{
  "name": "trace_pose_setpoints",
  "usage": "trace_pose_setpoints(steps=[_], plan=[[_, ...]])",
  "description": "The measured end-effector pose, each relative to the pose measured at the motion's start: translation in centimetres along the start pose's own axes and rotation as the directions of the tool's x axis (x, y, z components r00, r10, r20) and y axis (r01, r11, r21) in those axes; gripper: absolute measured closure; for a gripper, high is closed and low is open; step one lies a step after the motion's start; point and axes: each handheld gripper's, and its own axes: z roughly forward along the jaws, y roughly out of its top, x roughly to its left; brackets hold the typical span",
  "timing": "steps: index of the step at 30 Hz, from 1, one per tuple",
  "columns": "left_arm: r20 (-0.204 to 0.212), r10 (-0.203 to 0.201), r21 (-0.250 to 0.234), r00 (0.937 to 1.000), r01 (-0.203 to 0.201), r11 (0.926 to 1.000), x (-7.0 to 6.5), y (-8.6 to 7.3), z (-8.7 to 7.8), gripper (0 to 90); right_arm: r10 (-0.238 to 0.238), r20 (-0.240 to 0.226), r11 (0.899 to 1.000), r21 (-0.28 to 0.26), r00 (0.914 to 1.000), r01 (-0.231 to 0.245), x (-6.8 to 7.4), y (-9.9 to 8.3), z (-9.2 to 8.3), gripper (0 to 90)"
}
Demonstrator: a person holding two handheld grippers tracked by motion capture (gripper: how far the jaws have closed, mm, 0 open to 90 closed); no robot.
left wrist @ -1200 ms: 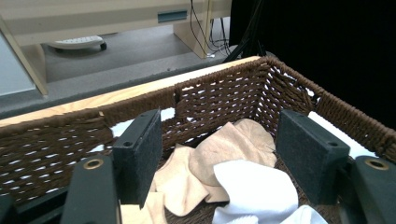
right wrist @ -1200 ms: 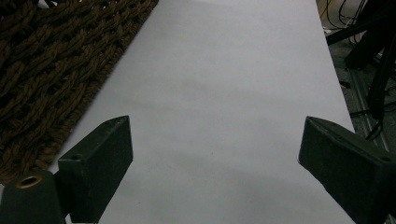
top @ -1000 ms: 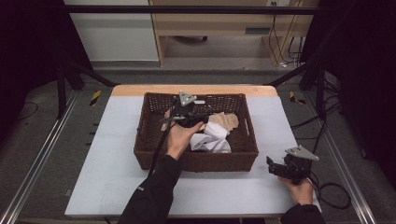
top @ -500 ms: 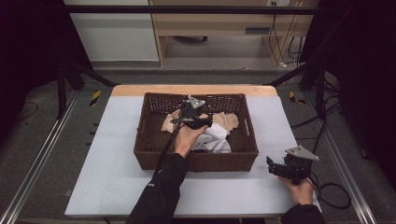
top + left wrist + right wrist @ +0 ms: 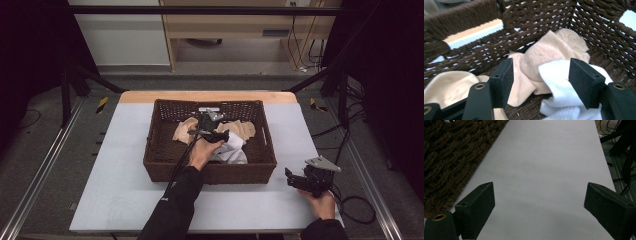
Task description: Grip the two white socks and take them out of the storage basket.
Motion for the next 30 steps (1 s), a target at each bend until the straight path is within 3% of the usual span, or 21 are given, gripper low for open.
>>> trace_pose_setpoints(steps=[5,13,18,25,28,30], plan=[[-0.004,0.032,0.044,0.9995,-0.032,0.9985,-0.32,-0.33,0.45,36.6,0.000,0.000,1.000,0.004,1.0000,0.000,0.02,0.00,0.02,9.9],[0.034,0.035,0.094,0.9988,-0.038,0.9948,-0.71,-0.53,0.90,41.9,0.000,-0.001,1.000,0.009,1.0000,0.000,0.03,-0.01,0.04,9.8],[0.077,0.008,0.142,0.9970,-0.019,0.9898,-0.77,-0.57,0.97,59.1,0.001,-0.002,1.000,0.008,1.0000,-0.001,0.01,0.00,0.03,9.8],[0.098,-0.007,0.191,0.9952,-0.012,0.9814,-0.69,-0.55,0.81,83.1,0.001,-0.002,1.000,0.005,1.0000,-0.001,0.01,0.00,-0.01,9.8],[0.111,-0.004,0.184,0.9938,-0.017,0.9828,-0.61,-0.44,0.54,86.8,-0.002,-0.001,1.000,0.007,1.0000,0.002,0.00,0.00,0.00,9.8],[0.119,-0.008,0.152,0.9929,-0.010,0.9883,-0.50,-0.28,0.18,87.4,-0.002,0.000,1.000,0.008,1.0000,0.002,0.00,0.00,0.01,9.8]])
